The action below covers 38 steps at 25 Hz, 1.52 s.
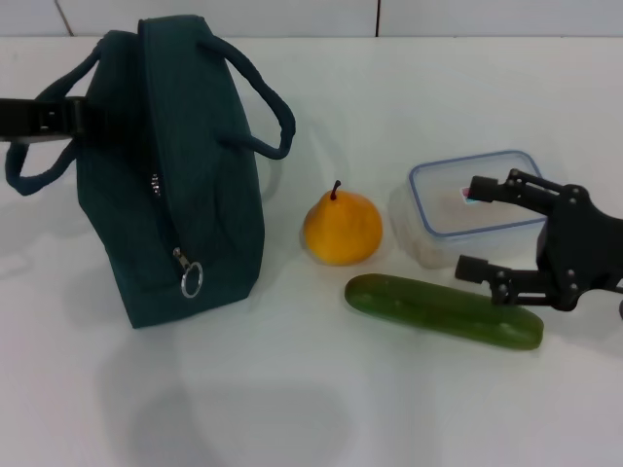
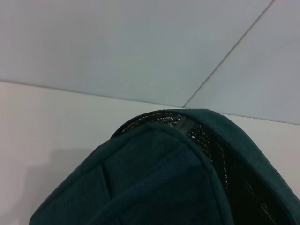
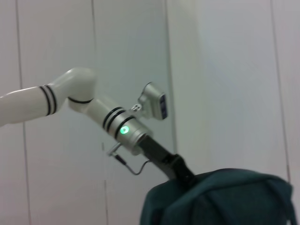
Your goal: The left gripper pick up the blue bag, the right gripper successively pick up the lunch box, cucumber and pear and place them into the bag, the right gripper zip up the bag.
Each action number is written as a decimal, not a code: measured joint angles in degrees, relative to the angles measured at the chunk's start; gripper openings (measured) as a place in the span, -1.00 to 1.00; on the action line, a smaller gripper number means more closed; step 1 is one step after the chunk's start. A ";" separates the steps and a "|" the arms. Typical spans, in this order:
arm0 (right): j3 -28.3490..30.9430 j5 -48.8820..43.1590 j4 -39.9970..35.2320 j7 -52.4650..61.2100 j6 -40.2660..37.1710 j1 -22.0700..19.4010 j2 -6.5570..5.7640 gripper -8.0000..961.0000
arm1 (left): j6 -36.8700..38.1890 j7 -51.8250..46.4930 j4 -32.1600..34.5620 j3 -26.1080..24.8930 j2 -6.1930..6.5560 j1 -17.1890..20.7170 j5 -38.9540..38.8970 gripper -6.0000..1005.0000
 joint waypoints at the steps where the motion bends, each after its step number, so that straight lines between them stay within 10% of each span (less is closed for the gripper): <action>1: 0.35 0.00 0.00 0.06 0.00 -0.08 -0.03 0.79 | 0.29 -0.22 0.02 -0.05 -0.01 0.09 -0.05 -0.90; 24: 3.30 0.00 0.09 3.48 1.06 -0.86 -1.14 0.75 | 4.62 -1.21 0.51 0.25 -0.30 3.99 -2.90 -0.93; 38: 15.87 0.01 0.94 24.27 18.48 -3.07 -1.48 0.72 | 6.78 -1.86 0.52 0.34 -0.28 3.49 -5.56 -0.93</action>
